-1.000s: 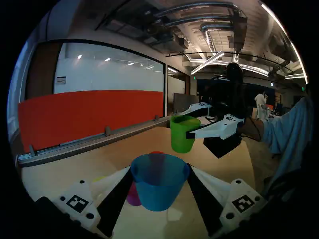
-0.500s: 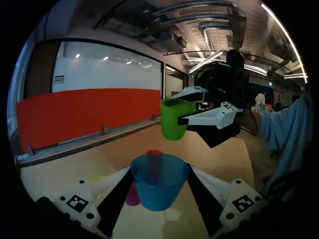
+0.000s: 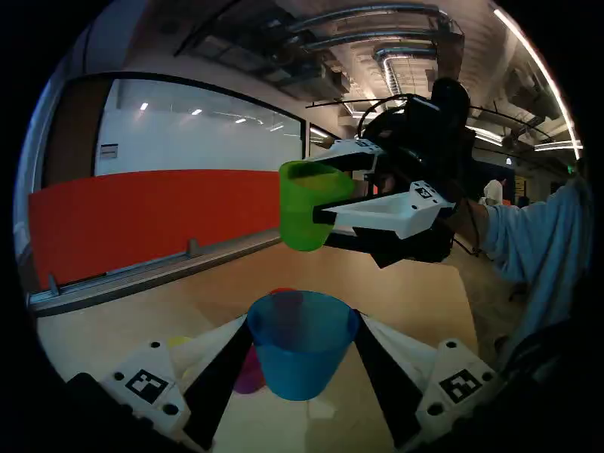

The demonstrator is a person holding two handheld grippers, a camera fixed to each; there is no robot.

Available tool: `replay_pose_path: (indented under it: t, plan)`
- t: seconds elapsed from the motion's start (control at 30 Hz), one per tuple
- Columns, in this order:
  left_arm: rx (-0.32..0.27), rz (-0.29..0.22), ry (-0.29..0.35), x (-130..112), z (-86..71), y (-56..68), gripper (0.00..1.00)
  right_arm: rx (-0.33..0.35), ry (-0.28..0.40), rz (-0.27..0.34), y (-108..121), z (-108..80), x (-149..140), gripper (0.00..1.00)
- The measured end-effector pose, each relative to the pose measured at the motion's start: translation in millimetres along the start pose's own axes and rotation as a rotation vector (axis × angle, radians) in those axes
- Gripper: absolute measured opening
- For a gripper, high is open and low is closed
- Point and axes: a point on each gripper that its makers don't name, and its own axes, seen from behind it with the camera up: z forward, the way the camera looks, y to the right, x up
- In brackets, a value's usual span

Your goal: Pour water

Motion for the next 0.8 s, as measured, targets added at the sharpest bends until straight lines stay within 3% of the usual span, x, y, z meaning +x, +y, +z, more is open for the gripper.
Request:
replay_pose_path:
  t: [0.8]
  plan:
    - [-0.016, -0.014, 0.025, 3.1, 4.5, 1.9, 0.89, -0.026, -0.001, -0.257, 18.3, 26.3, 22.6, 0.92]
